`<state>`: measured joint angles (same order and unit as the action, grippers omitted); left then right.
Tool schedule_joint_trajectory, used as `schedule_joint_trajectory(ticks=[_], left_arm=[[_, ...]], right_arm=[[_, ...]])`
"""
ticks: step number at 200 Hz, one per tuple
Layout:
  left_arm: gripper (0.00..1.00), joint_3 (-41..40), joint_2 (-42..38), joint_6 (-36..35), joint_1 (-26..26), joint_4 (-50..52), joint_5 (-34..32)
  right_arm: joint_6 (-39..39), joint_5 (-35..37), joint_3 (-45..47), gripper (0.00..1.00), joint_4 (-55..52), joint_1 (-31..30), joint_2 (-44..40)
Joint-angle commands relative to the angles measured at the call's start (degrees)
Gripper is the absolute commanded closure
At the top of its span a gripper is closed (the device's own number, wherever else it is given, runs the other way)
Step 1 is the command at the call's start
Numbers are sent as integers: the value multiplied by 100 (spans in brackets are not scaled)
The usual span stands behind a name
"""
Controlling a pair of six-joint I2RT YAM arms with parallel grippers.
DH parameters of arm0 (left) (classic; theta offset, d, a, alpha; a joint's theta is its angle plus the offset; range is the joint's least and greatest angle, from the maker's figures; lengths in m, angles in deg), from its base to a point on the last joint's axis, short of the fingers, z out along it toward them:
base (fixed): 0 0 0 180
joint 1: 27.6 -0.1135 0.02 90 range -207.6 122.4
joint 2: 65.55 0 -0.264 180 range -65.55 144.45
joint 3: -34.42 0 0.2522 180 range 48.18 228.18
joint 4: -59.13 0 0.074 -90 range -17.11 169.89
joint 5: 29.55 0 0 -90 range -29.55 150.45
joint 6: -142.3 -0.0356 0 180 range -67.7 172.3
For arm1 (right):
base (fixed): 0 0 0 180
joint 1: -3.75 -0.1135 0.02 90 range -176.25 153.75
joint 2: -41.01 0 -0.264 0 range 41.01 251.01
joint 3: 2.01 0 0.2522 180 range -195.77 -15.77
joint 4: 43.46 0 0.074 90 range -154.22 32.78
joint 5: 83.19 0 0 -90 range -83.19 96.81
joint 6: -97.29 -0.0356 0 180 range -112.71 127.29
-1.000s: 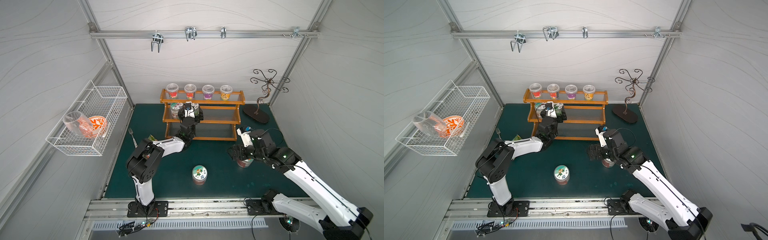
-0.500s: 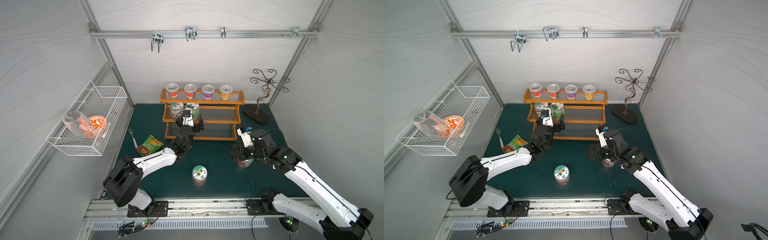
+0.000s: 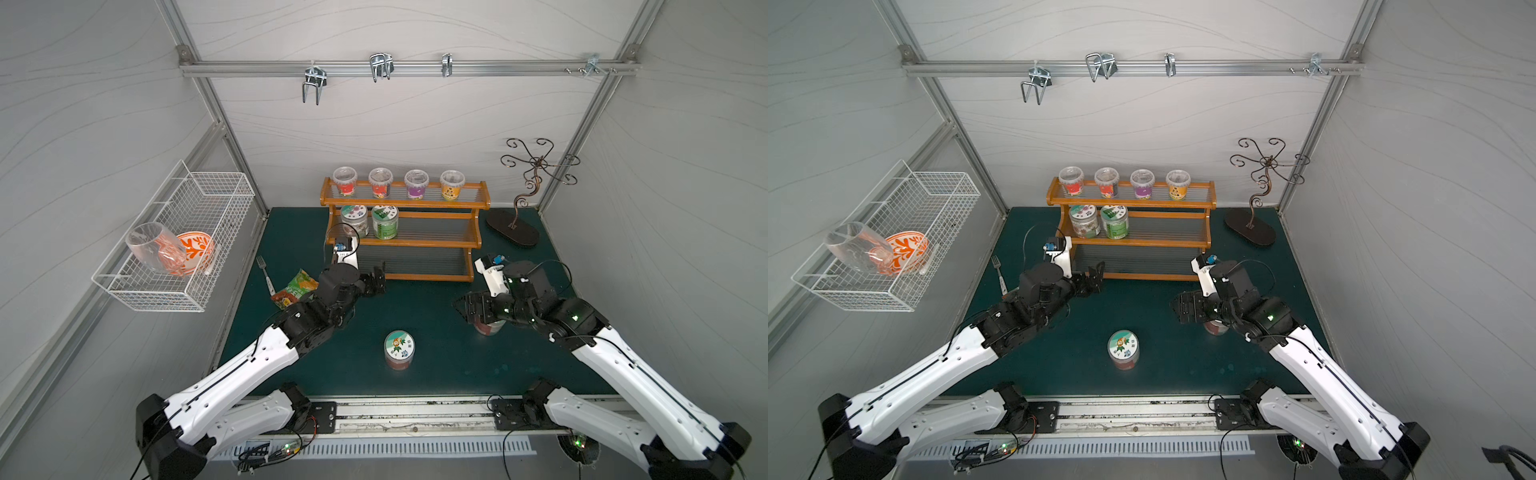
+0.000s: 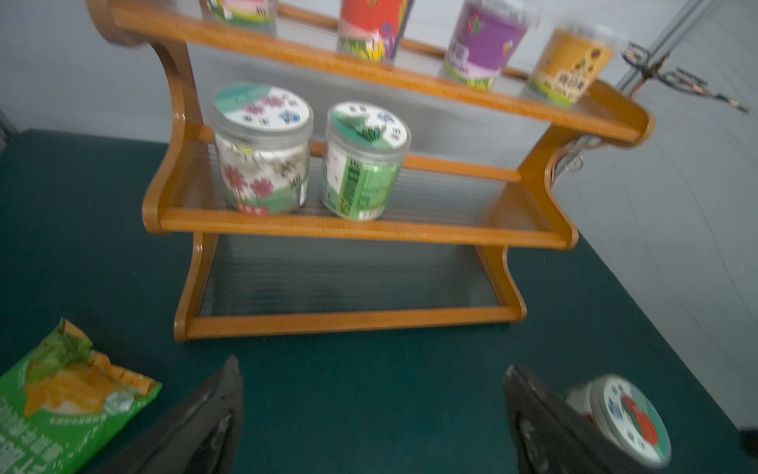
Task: Place the seed container on the shelf
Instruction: Pick up the seed jar at the center of the board.
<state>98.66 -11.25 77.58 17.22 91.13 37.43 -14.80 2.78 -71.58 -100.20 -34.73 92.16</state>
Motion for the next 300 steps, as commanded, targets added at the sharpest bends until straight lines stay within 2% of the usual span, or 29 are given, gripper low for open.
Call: schedule_joint_trajectory(ticks=[1, 45, 66, 114, 145, 193, 300], left_arm=[[0, 121, -231, 531, 364, 1326, 351], [0, 94, -88, 1323, 1410, 2088, 183], [0, 89, 283, 1715, 1822, 2256, 103], [0, 325, 1350, 2095, 2580, 2177, 102], [0, 487, 1991, 2221, 2732, 2175, 283], [0, 548, 2559, 2255, 2758, 2207, 325], [2, 393, 2937, 2395, 2629, 1913, 335]], right_arm=[[-134, -98, 118, 1, -64, 47, 3], [-348, -113, 403, 1, 83, 49, -53], [-382, -123, 448, 1, 75, 44, -53], [-446, -149, 527, 1, 71, 46, -79], [-454, -153, 545, 1, 27, 49, -130], [-458, -129, 561, 1, 18, 44, -205], [-417, -120, 589, 1, 37, 60, -194]])
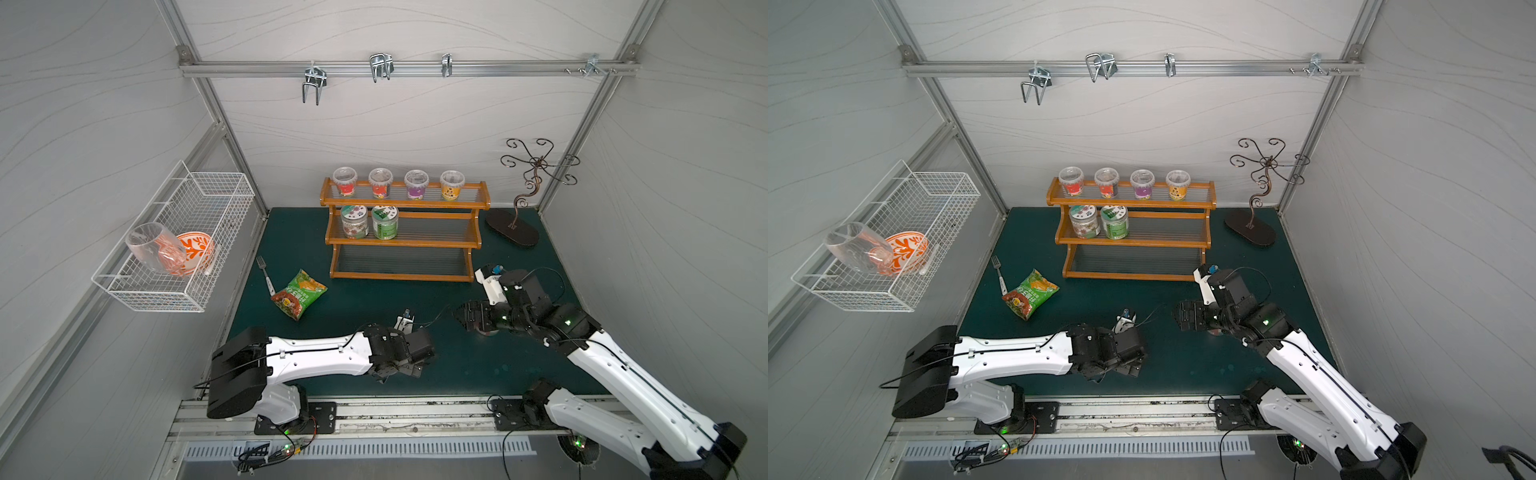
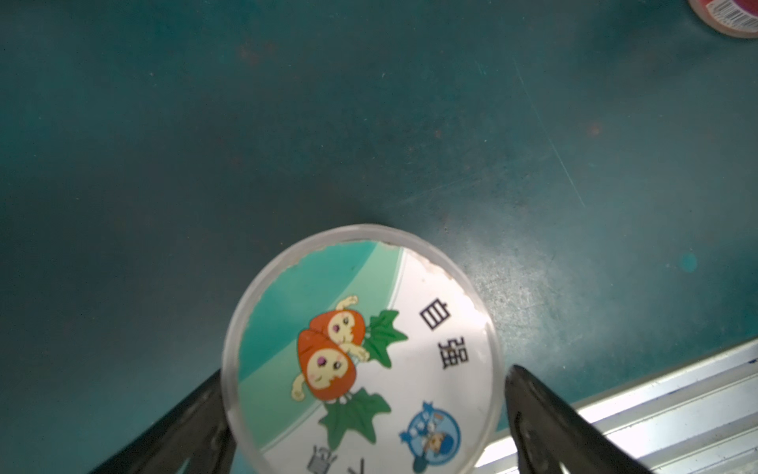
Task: Place the seed container on the shelf
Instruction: Pick up the seed jar at the center of the board.
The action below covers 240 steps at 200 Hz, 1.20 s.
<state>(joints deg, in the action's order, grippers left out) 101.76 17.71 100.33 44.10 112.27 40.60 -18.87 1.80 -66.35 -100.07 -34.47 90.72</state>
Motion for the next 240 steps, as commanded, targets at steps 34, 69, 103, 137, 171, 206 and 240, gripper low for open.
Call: schedule_joint_trajectory(ticks=[34, 69, 103, 137, 171, 206, 240], left_arm=[[5, -8, -110, 137, -93, -224, -44], [7, -78, -162, 137, -139, -237, -70], [7, -30, -67, 145, -139, -182, -73], [19, 3, -80, 136, -143, -100, -85], [26, 39, -292, 121, -152, 112, -180], [28, 141, -720, 85, -289, 511, -194], [31, 463, -1292, -45, -587, 1221, -188]], right_arm=[[-8, -17, 93, 1, 44, 34, -63], [-24, -52, 111, 1, 49, 34, -66], [-28, -35, 103, 1, 27, 38, -85], [-35, -18, 111, 1, 18, 39, -111], [3, -68, 141, 1, 140, 47, -135], [214, -223, 263, 1, 527, 43, -266], [542, -542, 373, 1, 1092, 47, -403]])
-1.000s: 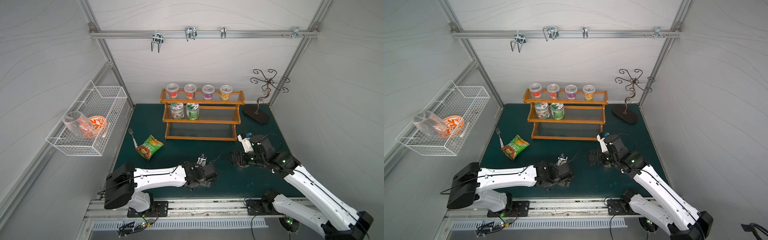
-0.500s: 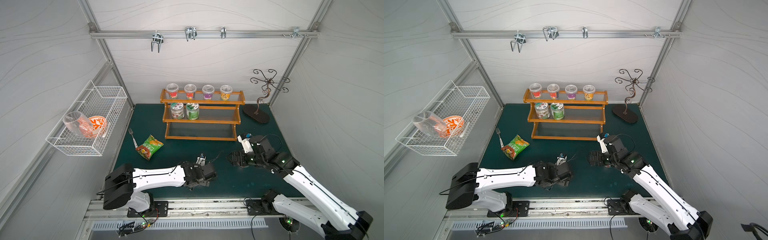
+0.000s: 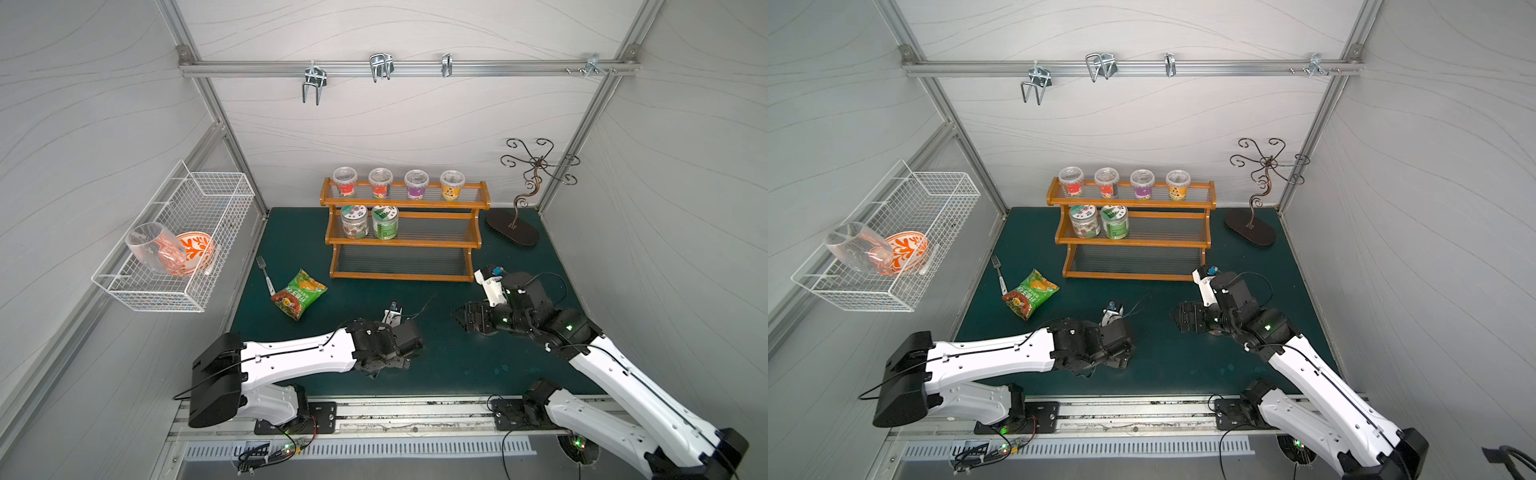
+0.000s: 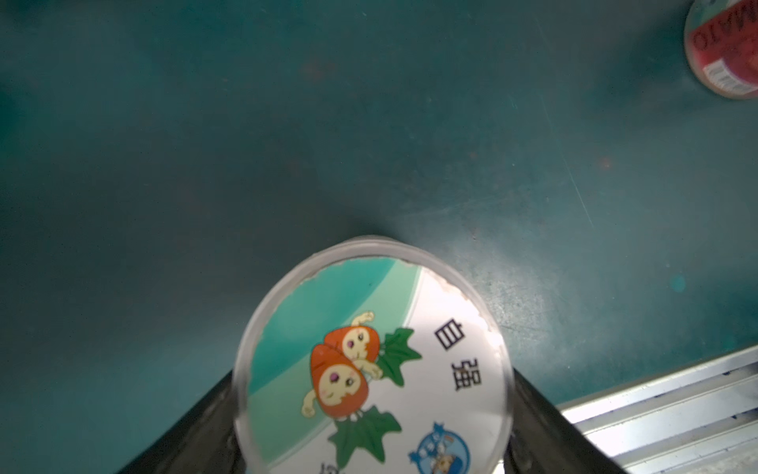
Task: Place the seed container on the shelf
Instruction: Pick up the seed jar at the center of the board.
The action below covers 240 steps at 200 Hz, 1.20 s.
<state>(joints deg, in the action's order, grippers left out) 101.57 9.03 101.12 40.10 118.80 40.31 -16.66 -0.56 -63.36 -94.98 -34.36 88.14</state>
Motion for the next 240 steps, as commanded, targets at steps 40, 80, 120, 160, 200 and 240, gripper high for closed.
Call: schedule_joint_trajectory(ticks=[40, 80, 120, 160, 200, 240], left_arm=[[32, 1268, -872, -349, -691, 1715, -59], [32, 2228, -850, -553, -991, 2623, 12], [32, 3050, -608, -725, -1236, 3048, 72], [32, 3476, -425, -889, -1396, 2995, 119], [33, 3479, -369, -1001, -1669, 2755, 297], [34, 3477, -280, -1093, -1927, 2565, 480]], right_arm=[[643, -997, 340, 1, 1778, 23, -301], [921, -1369, 569, 1, 3079, -114, -119], [1472, -1156, 596, 1, 4127, -694, 550], [1642, -1107, 637, 1, 5393, -1019, 1421], [1816, -1259, 570, 1, 6341, -1215, 2186], [1971, -1432, 442, 1, 6944, -1422, 2836]])
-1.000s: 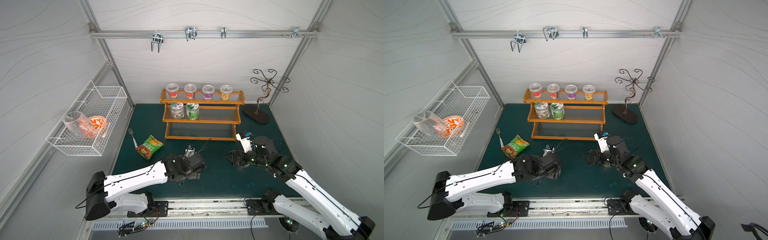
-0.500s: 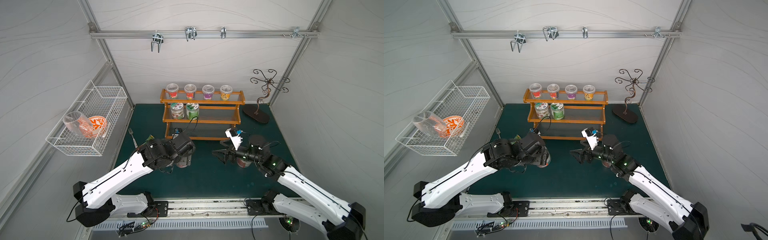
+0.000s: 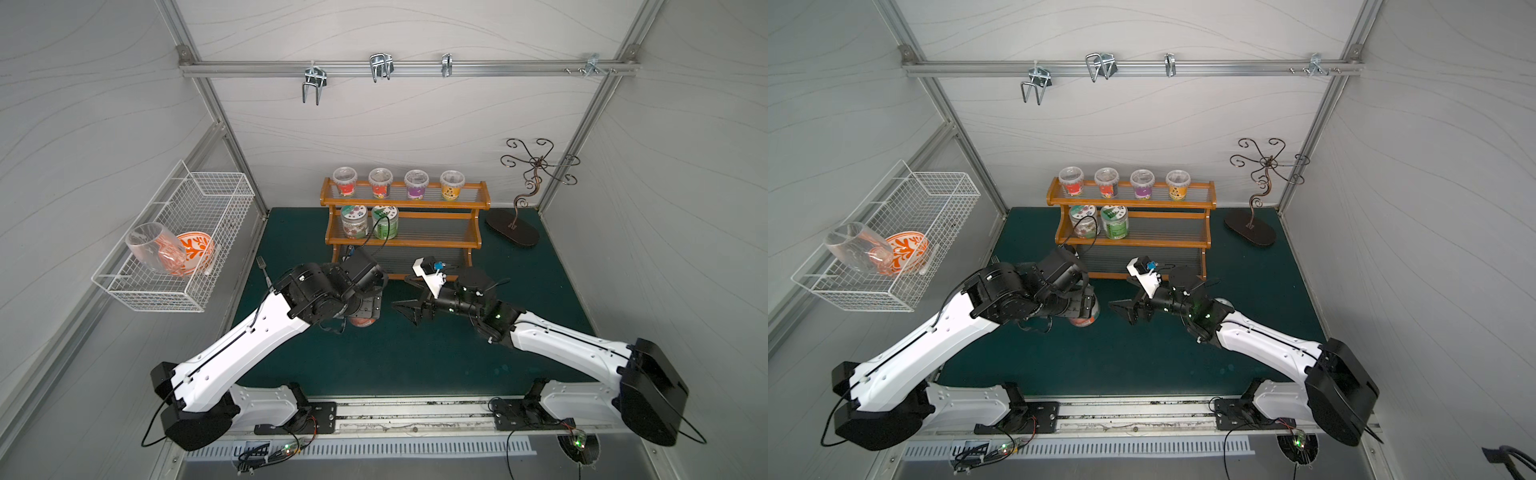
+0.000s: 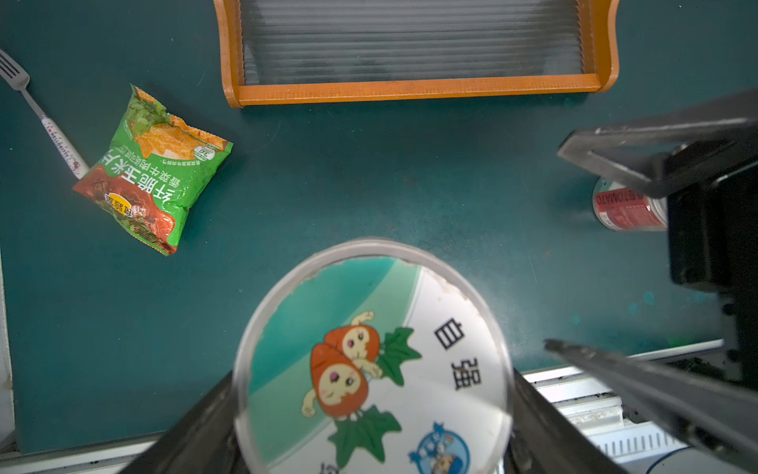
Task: Place the seed container on the shelf
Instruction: Pick up the seed jar at the center of the board.
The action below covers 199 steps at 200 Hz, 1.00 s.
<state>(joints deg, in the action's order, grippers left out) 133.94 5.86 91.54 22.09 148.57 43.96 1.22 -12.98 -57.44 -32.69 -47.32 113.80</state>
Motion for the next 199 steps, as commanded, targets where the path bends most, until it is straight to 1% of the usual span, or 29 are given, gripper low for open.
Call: schedule_joint_trajectory(ticks=[1, 54, 139, 168, 199], left_arm=[[34, 240, 38, -141, -135, -422, 122], [35, 227, 187, -195, -289, -594, 190], [35, 76, 206, -181, -339, -873, 500], [35, 13, 172, -145, -354, -946, 667], [35, -28, 164, -125, -353, -983, 734]], right_arm=[[184, -191, -154, 1, 721, -129, 283], [349, -360, -345, 1, 1108, -425, 754], [462, -392, -563, 1, 1386, -605, 1181], [696, -260, -572, 1, 1447, -685, 1313], [747, -40, -553, 1, 1497, -703, 1316]])
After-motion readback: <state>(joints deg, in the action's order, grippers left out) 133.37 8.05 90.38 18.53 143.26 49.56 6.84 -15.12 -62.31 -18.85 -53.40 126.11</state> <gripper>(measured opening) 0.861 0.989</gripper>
